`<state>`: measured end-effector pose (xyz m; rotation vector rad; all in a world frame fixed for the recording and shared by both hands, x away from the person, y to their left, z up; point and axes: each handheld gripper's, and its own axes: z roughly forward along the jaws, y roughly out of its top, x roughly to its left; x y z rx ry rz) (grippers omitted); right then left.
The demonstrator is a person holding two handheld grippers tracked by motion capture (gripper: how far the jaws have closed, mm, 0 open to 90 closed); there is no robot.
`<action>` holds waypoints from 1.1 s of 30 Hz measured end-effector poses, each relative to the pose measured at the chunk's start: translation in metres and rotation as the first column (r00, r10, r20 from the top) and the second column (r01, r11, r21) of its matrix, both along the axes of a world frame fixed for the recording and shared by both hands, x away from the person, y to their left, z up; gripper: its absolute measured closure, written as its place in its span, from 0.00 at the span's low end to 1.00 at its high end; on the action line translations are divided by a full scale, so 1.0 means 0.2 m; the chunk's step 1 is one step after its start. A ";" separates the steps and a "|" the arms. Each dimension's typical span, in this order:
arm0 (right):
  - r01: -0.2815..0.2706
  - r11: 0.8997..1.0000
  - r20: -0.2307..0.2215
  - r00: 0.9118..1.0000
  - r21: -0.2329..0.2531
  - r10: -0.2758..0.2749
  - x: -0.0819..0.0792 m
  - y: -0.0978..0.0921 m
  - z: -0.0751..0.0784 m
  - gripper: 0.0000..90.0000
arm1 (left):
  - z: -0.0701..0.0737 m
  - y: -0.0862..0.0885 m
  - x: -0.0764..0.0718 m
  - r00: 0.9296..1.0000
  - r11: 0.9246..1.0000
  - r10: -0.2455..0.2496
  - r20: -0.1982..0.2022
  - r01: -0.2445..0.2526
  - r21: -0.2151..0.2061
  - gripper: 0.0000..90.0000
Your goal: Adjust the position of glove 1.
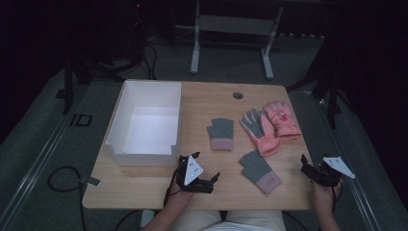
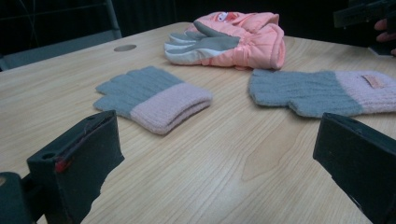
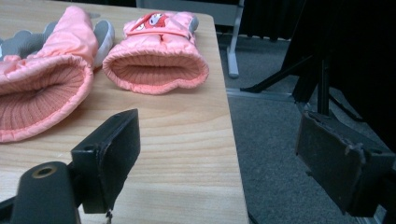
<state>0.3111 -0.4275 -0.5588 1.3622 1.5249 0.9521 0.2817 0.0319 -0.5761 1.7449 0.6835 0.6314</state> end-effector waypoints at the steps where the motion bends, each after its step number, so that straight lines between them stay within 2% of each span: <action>1: 0.000 1.000 0.003 1.000 -0.001 0.000 0.00 0.00 0.00 0.15 | 0.00 0.00 0.00 1.000 1.000 0.003 0.000 -0.003 -0.002 0.01; 6: 0.003 1.000 -0.002 1.000 -0.009 -0.003 0.00 0.01 0.00 0.15 | 0.00 0.00 0.00 1.000 1.000 0.008 -0.002 -0.008 -0.002 0.01; 10: 0.024 1.000 -0.036 0.999 -0.013 -0.024 0.00 0.01 0.00 0.15 | 0.00 0.00 -0.01 1.000 1.000 0.025 0.019 -0.025 0.003 0.01; 12: 0.032 0.999 -0.056 0.998 -0.024 -0.034 0.00 0.01 0.00 0.15 | 0.00 0.00 -0.01 1.000 1.000 0.023 0.017 -0.023 0.004 0.01; 14: 0.039 0.999 -0.083 0.996 -0.003 -0.039 0.00 0.02 0.00 0.15 | 0.00 0.00 -0.01 1.000 1.000 0.023 0.014 -0.023 0.002 0.01; 16: 0.028 0.999 -0.090 0.996 0.021 -0.026 -0.01 0.03 0.00 0.15 | 0.00 0.00 0.00 1.000 1.000 0.022 0.004 -0.022 0.000 0.01; 19: -0.001 1.000 -0.099 0.995 0.004 0.002 -0.02 0.06 0.01 0.15 | 0.00 0.00 0.00 1.000 1.000 0.023 -0.006 -0.023 -0.006 0.01; 23: -0.022 0.999 -0.107 0.994 0.028 0.025 -0.03 0.07 0.04 0.15 | 0.00 0.00 0.00 1.000 1.000 0.024 -0.003 -0.024 -0.013 0.01; 24: -0.049 0.998 -0.115 0.992 0.044 0.054 -0.02 0.07 0.05 0.15 | 0.00 0.01 0.00 1.000 0.999 0.027 -0.002 -0.027 -0.021 0.01; 27: -0.072 0.996 -0.132 0.988 0.053 0.078 -0.02 0.07 0.06 0.15 | 0.00 0.01 0.00 1.000 0.999 0.027 -0.002 -0.027 -0.022 0.01; 28: -0.082 0.994 -0.140 0.986 0.076 0.092 -0.02 0.06 0.07 0.15 | 0.00 0.01 0.00 1.000 0.999 0.027 -0.003 -0.027 -0.019 0.01; 29: -0.082 0.994 -0.140 0.986 0.076 0.092 -0.02 0.06 0.07 0.15 | 0.00 0.01 0.00 1.000 0.999 0.027 -0.003 -0.027 -0.019 0.01; 30: -0.087 0.991 -0.133 0.986 0.098 0.100 -0.02 0.06 0.08 0.15 | 0.00 0.01 0.00 1.000 0.999 0.027 -0.003 -0.027 -0.018 0.01; 33: -0.087 0.992 -0.117 0.988 0.096 0.098 -0.02 0.07 0.11 0.15 | 0.00 0.01 0.00 1.000 1.000 0.023 -0.004 -0.023 -0.019 0.01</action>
